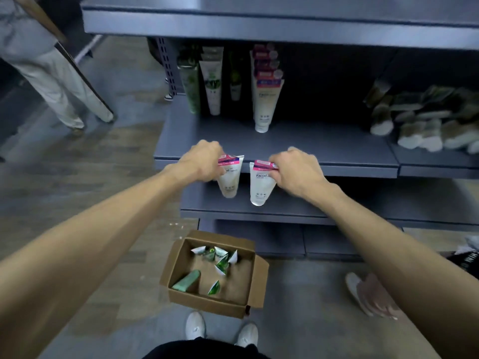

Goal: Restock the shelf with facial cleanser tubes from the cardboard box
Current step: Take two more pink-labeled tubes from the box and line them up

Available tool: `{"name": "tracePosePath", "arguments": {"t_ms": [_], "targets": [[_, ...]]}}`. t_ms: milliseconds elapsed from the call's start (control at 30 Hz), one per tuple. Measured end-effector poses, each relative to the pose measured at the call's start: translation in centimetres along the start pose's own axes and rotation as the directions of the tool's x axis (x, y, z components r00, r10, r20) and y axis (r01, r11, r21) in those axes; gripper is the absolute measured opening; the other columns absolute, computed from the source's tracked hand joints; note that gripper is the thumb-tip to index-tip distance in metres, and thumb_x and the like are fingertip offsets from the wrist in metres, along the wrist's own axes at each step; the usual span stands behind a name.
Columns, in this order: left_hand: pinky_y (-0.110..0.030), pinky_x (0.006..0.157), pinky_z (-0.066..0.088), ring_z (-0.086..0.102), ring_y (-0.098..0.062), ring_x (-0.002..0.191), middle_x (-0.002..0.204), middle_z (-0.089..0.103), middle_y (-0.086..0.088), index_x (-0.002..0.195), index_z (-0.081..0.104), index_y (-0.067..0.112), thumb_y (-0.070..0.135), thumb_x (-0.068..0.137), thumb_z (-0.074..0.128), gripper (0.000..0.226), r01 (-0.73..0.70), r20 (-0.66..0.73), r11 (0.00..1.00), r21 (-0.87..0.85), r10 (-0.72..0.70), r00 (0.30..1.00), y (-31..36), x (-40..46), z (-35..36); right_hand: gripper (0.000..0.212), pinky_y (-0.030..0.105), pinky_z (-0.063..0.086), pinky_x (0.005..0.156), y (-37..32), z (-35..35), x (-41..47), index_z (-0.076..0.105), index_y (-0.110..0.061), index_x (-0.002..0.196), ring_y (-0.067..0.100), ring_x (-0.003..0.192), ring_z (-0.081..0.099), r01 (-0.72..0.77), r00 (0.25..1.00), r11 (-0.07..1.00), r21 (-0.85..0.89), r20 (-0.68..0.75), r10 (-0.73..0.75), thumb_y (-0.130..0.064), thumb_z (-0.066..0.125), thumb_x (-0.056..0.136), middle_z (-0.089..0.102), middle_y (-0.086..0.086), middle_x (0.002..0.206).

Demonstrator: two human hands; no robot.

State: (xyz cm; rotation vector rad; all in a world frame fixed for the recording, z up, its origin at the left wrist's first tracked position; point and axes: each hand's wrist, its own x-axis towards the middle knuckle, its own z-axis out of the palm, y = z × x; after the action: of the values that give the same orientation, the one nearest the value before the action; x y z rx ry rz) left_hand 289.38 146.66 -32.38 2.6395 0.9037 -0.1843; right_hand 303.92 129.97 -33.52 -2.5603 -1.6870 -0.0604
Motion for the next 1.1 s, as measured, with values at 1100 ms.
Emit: {"name": "tracePosePath", "arguments": {"t_ms": [1100], "targets": [[-0.027,0.052,0.046,0.061,-0.024,0.057,0.059,0.064,-0.004,0.067,0.07,0.008,0.012,0.073,0.065,0.009,-0.293,0.021,0.956,0.031,0.293,0.956,-0.1,11.7,-7.8,0.022,0.036,0.05,0.07,3.2,-4.3,9.4,0.059,-0.024,0.108,0.027,0.086,0.06,-0.389,0.92,0.88,0.271,0.059,0.388,-0.026,0.057,0.086,0.066,0.003,0.096]]}}
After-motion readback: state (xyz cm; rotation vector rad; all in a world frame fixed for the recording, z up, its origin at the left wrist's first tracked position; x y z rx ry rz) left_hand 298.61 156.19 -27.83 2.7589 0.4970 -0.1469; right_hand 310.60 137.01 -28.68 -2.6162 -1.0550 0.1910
